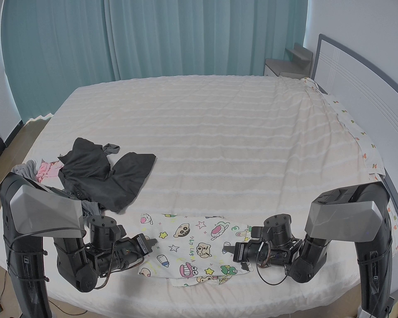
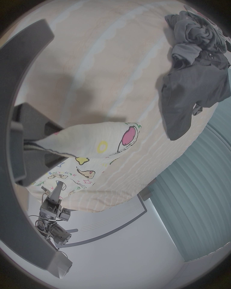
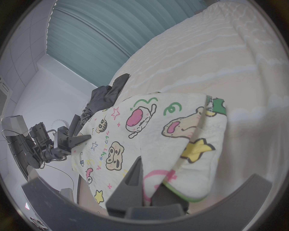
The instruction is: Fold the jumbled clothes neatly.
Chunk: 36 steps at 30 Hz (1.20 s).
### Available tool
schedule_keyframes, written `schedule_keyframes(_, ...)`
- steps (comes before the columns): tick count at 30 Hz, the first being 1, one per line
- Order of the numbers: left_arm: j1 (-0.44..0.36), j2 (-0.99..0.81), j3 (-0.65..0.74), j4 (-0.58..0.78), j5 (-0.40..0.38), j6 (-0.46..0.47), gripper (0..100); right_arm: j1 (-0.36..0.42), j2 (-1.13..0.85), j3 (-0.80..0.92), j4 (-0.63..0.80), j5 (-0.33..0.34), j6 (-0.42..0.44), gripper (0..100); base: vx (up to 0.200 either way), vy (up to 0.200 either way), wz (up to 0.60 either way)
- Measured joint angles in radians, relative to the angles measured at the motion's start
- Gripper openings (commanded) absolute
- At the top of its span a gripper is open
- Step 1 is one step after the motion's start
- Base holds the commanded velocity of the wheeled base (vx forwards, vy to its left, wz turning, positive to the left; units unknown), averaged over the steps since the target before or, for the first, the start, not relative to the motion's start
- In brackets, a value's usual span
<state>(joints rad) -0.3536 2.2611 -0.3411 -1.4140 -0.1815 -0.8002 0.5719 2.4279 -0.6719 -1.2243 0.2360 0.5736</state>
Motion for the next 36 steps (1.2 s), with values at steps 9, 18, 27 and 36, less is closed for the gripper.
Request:
schedule_keyframes(9,0.005,-0.006,0.011,0.0,0.001,0.0,0,0.008,-0.002,0.001,-0.003,-0.001,0.0,0,0.0,0.2,0.0)
schedule_keyframes(18,0.006,-0.005,0.019,0.0,0.002,0.0,0,0.013,-0.003,0.01,-0.036,-0.001,0.0,0,0.0,0.2,0.0)
schedule_keyframes(27,0.015,0.0,0.024,0.0,0.002,0.0,0,0.014,-0.002,0.013,-0.036,-0.001,0.0,0,0.0,0.133,0.0)
schedule_keyframes(36,0.019,0.011,0.027,0.0,0.001,0.002,0,0.014,-0.002,0.019,-0.035,-0.001,0.0,0,0.0,0.0,0.0)
